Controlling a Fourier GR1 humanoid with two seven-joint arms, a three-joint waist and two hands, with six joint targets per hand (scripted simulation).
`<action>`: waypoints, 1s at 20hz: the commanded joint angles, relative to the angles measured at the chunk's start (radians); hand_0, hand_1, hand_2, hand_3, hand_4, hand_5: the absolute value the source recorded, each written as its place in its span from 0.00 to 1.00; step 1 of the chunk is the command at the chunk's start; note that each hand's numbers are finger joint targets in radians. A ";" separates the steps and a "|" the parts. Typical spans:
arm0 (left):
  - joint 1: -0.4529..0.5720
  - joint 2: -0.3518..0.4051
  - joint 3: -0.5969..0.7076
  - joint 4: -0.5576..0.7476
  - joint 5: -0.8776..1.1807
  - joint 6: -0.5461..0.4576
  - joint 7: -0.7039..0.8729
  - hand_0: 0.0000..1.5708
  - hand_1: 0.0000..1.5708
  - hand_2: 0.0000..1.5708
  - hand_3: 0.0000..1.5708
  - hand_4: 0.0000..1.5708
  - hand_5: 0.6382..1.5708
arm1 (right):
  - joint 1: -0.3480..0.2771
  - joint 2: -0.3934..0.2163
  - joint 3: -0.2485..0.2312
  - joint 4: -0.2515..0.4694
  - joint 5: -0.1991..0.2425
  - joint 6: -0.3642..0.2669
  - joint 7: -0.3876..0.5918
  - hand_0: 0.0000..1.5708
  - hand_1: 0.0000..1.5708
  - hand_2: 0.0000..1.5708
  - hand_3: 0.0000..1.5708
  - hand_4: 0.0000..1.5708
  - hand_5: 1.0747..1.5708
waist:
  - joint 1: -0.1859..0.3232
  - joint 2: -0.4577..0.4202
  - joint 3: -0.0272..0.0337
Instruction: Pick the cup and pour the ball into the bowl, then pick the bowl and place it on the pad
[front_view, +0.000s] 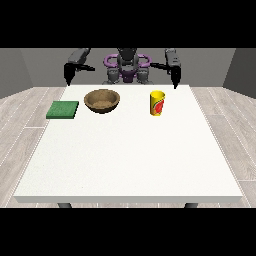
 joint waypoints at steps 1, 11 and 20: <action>-0.082 0.002 0.007 0.113 -0.020 0.008 -0.037 0.00 0.00 0.00 0.00 0.00 0.67 | -0.090 -0.023 -0.045 0.120 -0.003 -0.017 -0.020 0.00 0.00 0.00 0.00 0.00 0.98 | 0.019 0.009 0.0000; -0.110 -0.056 0.047 0.434 -0.060 0.083 -0.340 0.00 0.00 0.00 0.00 0.00 0.69 | -0.058 -0.059 -0.059 0.166 -0.029 0.072 -0.115 0.00 0.00 0.00 0.00 0.00 0.98 | -0.041 0.044 -0.0003; -0.199 0.013 0.134 0.645 -0.020 0.052 -0.514 0.00 0.00 0.00 0.00 0.00 0.62 | -0.085 -0.121 -0.110 0.206 -0.089 0.150 -0.144 0.00 0.00 0.00 0.00 0.00 0.98 | -0.074 0.100 -0.0007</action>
